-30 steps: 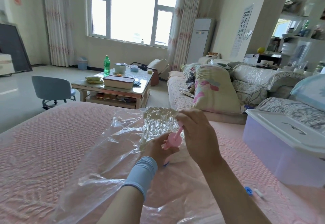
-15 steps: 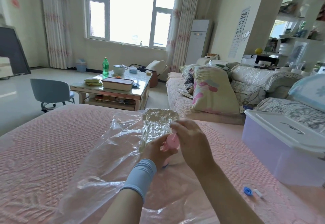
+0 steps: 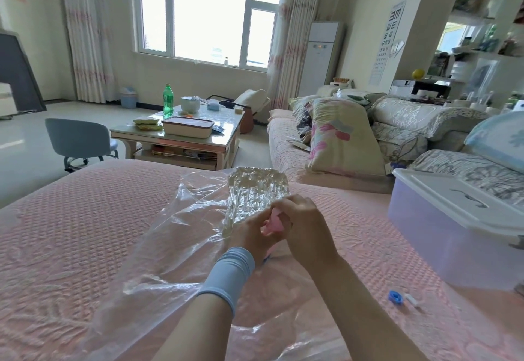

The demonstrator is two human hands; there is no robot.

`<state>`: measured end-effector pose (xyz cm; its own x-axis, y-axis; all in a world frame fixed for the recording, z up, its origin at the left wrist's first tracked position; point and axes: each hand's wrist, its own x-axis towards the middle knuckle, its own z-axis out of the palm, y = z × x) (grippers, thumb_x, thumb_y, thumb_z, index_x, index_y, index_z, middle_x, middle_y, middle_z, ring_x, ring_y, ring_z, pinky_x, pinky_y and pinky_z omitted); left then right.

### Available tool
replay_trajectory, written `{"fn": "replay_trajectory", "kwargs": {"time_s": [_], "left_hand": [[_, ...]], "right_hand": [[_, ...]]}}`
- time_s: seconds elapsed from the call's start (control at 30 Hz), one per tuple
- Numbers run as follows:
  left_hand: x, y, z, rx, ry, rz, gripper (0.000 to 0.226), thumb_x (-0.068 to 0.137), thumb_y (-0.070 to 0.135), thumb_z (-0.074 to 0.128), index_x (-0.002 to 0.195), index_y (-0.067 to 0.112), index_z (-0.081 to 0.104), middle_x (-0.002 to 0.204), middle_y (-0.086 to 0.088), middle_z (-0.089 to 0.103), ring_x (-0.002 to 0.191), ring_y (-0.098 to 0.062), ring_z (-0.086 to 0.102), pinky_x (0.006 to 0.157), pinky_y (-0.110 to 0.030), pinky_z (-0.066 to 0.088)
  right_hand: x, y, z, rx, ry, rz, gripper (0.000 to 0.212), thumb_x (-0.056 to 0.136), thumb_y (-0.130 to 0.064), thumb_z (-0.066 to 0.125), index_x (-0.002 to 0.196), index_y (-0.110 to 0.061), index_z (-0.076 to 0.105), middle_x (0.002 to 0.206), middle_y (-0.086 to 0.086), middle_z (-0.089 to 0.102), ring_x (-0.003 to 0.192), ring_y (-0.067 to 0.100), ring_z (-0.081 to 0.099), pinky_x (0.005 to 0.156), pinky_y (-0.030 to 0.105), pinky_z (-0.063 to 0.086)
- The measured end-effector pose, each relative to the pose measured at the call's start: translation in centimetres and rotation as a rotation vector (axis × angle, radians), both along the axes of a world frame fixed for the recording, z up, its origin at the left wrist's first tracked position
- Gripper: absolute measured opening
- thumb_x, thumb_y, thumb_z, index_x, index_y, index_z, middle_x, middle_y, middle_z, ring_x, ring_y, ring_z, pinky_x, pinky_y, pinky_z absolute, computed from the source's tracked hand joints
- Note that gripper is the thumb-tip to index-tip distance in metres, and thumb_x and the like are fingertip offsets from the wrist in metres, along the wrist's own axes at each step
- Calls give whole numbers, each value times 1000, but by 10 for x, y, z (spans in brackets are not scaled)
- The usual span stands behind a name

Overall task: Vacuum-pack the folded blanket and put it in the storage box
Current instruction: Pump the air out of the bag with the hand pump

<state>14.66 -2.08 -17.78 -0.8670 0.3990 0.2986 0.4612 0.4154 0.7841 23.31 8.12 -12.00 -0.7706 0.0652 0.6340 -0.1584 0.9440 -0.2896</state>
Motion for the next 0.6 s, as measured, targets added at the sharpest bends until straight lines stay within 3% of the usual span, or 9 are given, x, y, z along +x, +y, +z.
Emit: {"fn": "replay_trajectory", "kwargs": {"time_s": [0.1, 0.17, 0.3, 0.37, 0.43, 0.5, 0.6], "left_hand": [[-4, -3, 0, 71, -48, -58, 43, 67, 52, 72, 105, 62, 52, 94, 20, 67, 91, -1, 63, 71, -15, 44], [-7, -5, -1, 86, -51, -78, 43, 72, 40, 78, 103, 61, 56, 100, 19, 69, 99, -1, 63, 81, -23, 46], [-8, -3, -1, 53, -41, -61, 46, 68, 46, 79, 97, 69, 50, 98, 24, 67, 93, 3, 60, 73, -15, 40], [-5, -1, -1, 16, -30, -26, 51, 66, 55, 75, 102, 71, 43, 89, 29, 63, 83, 9, 56, 64, -5, 31], [-2, 0, 0, -5, 5, -1, 53, 61, 67, 65, 106, 69, 39, 80, 30, 58, 68, 17, 48, 55, -2, 30], [0, 1, -2, 4, 23, -3, 56, 53, 75, 53, 107, 66, 39, 75, 31, 54, 59, 25, 39, 60, 4, 33], [1, 1, -1, 33, 3, -18, 51, 51, 73, 49, 101, 67, 44, 73, 34, 54, 63, 23, 47, 54, -3, 36]], "right_hand": [[3, -4, 28, 46, 198, 11, 20, 85, 3, 65, 97, -10, 74, 98, 8, 70, 95, 28, 60, 77, 28, 44], [8, -4, 47, 87, 376, 45, 17, 91, -5, 58, 99, -10, 72, 100, 5, 68, 96, 24, 59, 84, 24, 43], [7, 5, 61, 105, 587, 51, 25, 96, -6, 49, 112, -7, 69, 109, 6, 66, 107, 19, 56, 99, 19, 40], [6, 5, 42, 82, 476, 18, 25, 94, -2, 51, 111, -4, 70, 111, 10, 67, 108, 25, 58, 98, 23, 41], [6, 2, 17, 36, 204, -5, 24, 92, 2, 56, 109, -4, 72, 112, 13, 68, 107, 30, 60, 94, 25, 42], [6, -1, 1, 9, -1, -10, 24, 91, 1, 58, 108, -5, 73, 110, 13, 68, 107, 29, 60, 88, 25, 43], [6, -4, 9, 38, 12, 2, 22, 87, 3, 62, 104, -5, 73, 104, 13, 69, 102, 30, 61, 83, 32, 48]]}}
